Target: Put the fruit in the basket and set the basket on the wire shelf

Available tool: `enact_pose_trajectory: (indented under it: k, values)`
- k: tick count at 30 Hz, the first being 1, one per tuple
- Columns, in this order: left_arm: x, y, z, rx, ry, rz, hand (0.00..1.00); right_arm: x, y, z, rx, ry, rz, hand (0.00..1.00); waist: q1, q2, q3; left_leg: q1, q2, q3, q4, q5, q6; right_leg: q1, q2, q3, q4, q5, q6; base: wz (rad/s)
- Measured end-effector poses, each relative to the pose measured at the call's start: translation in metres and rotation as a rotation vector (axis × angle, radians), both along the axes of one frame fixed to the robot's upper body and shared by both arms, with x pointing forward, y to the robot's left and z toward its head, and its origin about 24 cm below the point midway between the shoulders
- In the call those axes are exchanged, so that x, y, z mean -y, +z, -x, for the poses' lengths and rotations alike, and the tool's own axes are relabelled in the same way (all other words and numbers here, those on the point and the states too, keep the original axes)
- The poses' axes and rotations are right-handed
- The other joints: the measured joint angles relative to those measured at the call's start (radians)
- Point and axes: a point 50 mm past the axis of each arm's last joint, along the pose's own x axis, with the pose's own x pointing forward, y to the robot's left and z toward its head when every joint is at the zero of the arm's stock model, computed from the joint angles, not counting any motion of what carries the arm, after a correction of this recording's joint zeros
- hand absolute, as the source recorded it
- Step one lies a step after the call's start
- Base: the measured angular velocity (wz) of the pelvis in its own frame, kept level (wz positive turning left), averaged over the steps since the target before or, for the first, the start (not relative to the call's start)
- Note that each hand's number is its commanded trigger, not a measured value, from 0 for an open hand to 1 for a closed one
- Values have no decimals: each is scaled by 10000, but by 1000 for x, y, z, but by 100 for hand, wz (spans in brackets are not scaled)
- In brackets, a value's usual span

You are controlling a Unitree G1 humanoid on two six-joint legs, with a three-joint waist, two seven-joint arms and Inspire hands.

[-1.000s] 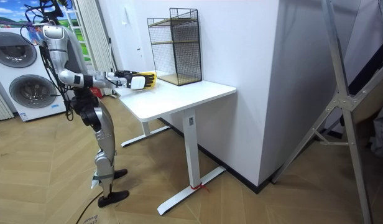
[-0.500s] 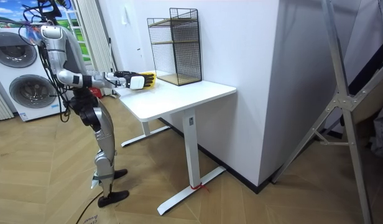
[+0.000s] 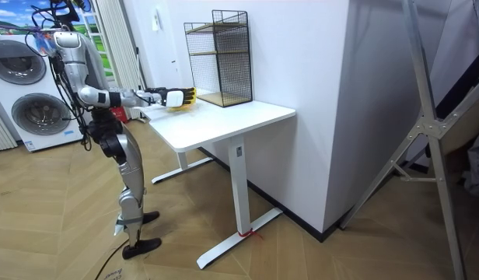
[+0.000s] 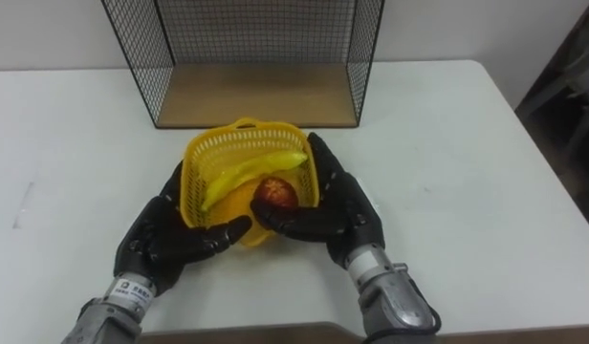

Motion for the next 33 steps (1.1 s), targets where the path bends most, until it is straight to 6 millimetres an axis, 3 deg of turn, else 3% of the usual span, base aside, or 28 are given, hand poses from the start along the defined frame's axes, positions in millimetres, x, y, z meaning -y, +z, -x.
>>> enact_pose_trajectory:
  k: [8,13,22,33]
  values:
    - [5,24,-14,1181,292,176,0,-5,18,-15,844,-570,-874,0,-10,6,-3,25,7,-14,55,1,0,51,2,-36,17,3,-5,0]
    - [7,41,-25,1902,440,730,0,-6,39,-21,1739,-854,-1161,0,-1,21,-14,21,3,-42,77,3,0,60,1,-75,15,5,-8,0]
    - [8,80,-25,3544,884,1679,0,-9,71,-19,3318,-922,-1875,0,0,103,-58,133,3,-34,36,3,-1,142,-4,-79,6,5,-8,0]
    - [9,85,-25,3936,1155,1980,0,-12,74,-18,3605,-983,-2144,0,4,127,-64,111,30,-40,215,-21,-4,210,24,-85,30,7,-13,0]
